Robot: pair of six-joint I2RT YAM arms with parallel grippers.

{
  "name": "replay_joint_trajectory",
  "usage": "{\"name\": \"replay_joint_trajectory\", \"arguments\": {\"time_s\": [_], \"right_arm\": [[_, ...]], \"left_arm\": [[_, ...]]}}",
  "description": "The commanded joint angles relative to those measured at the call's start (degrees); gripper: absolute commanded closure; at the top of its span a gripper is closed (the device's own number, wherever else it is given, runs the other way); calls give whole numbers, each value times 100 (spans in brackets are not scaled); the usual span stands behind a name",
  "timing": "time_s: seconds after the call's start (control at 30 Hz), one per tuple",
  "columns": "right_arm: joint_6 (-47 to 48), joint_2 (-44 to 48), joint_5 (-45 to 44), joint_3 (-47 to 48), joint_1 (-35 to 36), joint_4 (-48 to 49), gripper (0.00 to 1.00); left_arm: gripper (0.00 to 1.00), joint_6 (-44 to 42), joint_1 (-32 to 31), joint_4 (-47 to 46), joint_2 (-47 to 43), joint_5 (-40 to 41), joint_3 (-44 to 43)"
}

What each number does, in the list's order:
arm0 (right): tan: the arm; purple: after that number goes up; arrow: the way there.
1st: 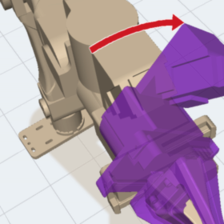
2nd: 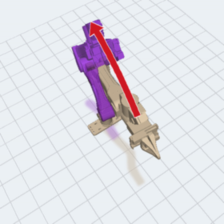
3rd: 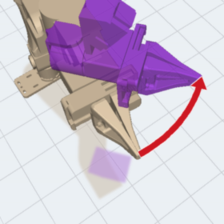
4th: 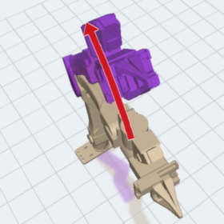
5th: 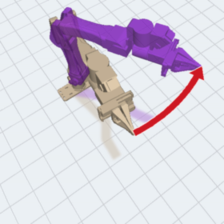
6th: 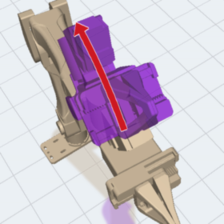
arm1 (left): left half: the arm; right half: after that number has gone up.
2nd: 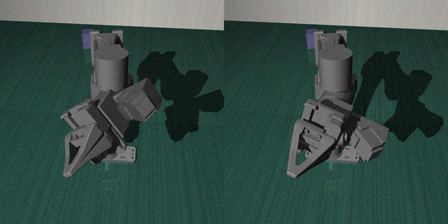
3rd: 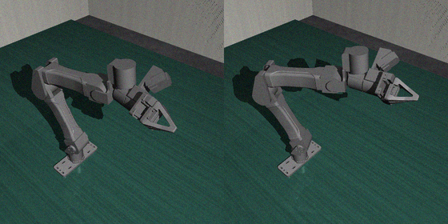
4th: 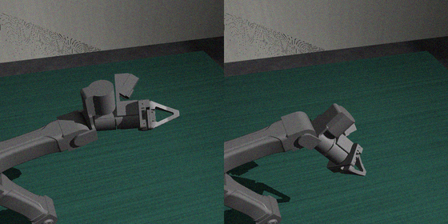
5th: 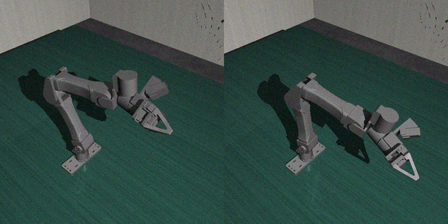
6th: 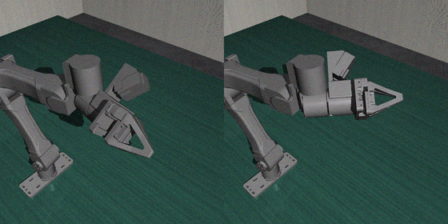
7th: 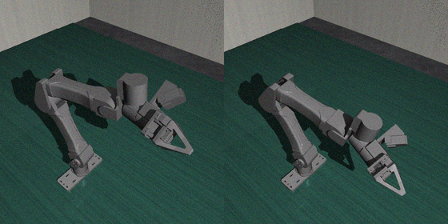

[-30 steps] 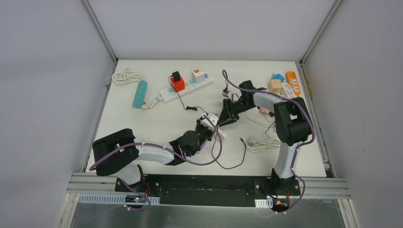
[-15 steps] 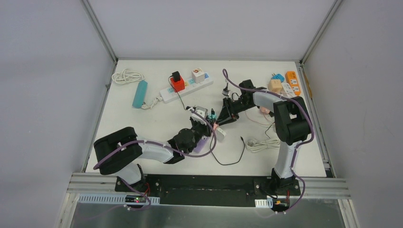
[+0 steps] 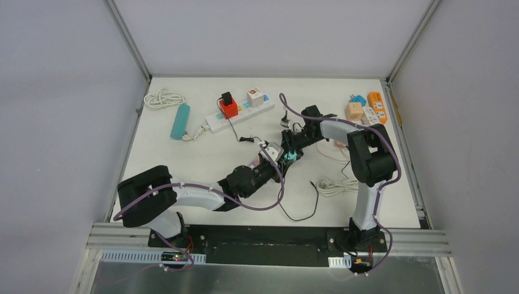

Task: Pull the plug off the socket
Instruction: Remove the plug from the socket, then place the plug at the center of the board.

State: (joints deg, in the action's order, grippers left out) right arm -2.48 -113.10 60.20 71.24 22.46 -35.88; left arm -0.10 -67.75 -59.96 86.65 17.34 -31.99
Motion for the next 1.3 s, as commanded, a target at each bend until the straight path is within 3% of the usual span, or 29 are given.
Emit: {"name": "replay_joint_trajectory", "arguments": {"time_s": [0.0, 0.17, 0.47, 0.63, 0.8, 0.97, 1.27], "right_arm": [[393, -234, -1419, -62, 48, 419, 62], [419, 95, -939, -74, -4, 547, 57], [589, 999, 48, -231, -239, 885, 36], [881, 1327, 237, -261, -368, 756, 34], [2260, 1479, 364, 60, -593, -447, 35], [2787, 1809, 303, 49, -773, -835, 35], [3097, 2229, 71, 118, -874, -1181, 35]], "left_arm": [[100, 341, 169, 247, -339, -320, -174], [100, 63, 165, 771, -761, -253, -123], [100, -140, 163, 1446, -1357, -914, -124], [100, -84, 172, 1898, -1765, -971, -103], [100, -1, 174, 2506, -2260, -1142, -133], [100, -5, 216, 3316, -2826, -1223, -294], [100, -4, 960, 5991, -3707, -1672, -1487]]}}
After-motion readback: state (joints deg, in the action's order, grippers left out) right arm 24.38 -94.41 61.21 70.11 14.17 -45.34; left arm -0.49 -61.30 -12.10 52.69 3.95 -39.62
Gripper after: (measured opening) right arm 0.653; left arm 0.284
